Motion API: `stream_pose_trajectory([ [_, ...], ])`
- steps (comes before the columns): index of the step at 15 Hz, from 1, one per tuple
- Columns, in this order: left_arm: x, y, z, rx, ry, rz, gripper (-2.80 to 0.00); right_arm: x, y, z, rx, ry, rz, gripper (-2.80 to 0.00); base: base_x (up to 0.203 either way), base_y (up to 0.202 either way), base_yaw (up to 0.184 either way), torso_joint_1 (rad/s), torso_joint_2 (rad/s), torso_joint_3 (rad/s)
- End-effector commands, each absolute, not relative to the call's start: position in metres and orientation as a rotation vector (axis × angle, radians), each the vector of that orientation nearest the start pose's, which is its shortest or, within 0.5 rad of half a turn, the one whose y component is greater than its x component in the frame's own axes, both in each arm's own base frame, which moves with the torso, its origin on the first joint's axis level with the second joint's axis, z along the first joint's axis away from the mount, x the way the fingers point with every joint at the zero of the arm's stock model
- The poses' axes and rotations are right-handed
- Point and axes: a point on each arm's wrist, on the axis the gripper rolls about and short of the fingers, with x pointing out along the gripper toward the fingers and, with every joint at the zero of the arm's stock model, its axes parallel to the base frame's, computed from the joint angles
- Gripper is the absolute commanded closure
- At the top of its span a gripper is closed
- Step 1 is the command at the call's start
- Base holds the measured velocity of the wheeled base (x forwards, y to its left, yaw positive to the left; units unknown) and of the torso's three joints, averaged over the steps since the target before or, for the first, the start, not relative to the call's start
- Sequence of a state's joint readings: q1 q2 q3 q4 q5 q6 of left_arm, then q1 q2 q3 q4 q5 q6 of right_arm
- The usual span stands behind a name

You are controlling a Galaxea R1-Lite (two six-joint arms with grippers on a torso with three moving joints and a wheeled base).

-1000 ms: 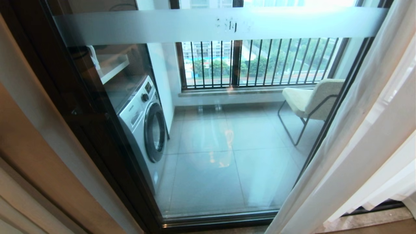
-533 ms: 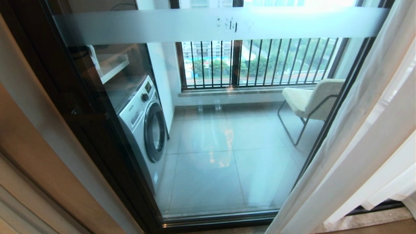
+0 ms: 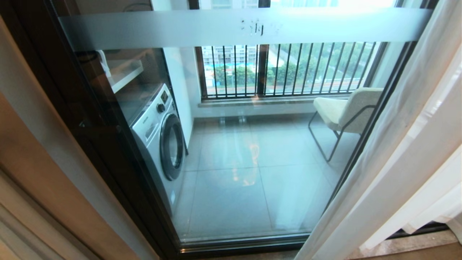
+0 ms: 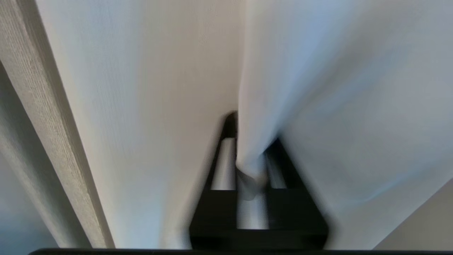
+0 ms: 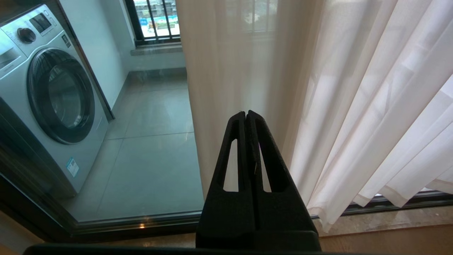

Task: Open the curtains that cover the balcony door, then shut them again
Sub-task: Pull the inner curtains open on both sides

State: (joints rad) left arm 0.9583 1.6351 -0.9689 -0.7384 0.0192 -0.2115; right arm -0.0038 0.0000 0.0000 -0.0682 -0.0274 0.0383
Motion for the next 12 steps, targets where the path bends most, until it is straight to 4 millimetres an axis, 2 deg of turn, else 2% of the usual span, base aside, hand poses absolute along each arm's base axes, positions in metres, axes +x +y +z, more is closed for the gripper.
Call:
stream_pose_trajectory([
  [1, 0.173, 0.248, 0.261, -0.156, -0.182, 0.965, -2.8, -0.023, -0.001, 0.083, 0.039, -0.069, -0.031, 0.0, 0.0, 0.0, 0.0, 0.0, 0.0, 0.0],
  [7, 0.163, 0.235, 0.256, -0.162, -0.168, 0.97, -2.8, -0.023, -0.001, 0.083, 0.039, -0.07, -0.03, 0.0, 0.0, 0.0, 0.0, 0.0, 0.0, 0.0],
  [12, 0.148, 0.214, 0.249, -0.171, -0.15, 0.976, -2.8, -0.023, -0.001, 0.083, 0.039, -0.07, -0.03, 0.0, 0.0, 0.0, 0.0, 0.0, 0.0, 0.0],
])
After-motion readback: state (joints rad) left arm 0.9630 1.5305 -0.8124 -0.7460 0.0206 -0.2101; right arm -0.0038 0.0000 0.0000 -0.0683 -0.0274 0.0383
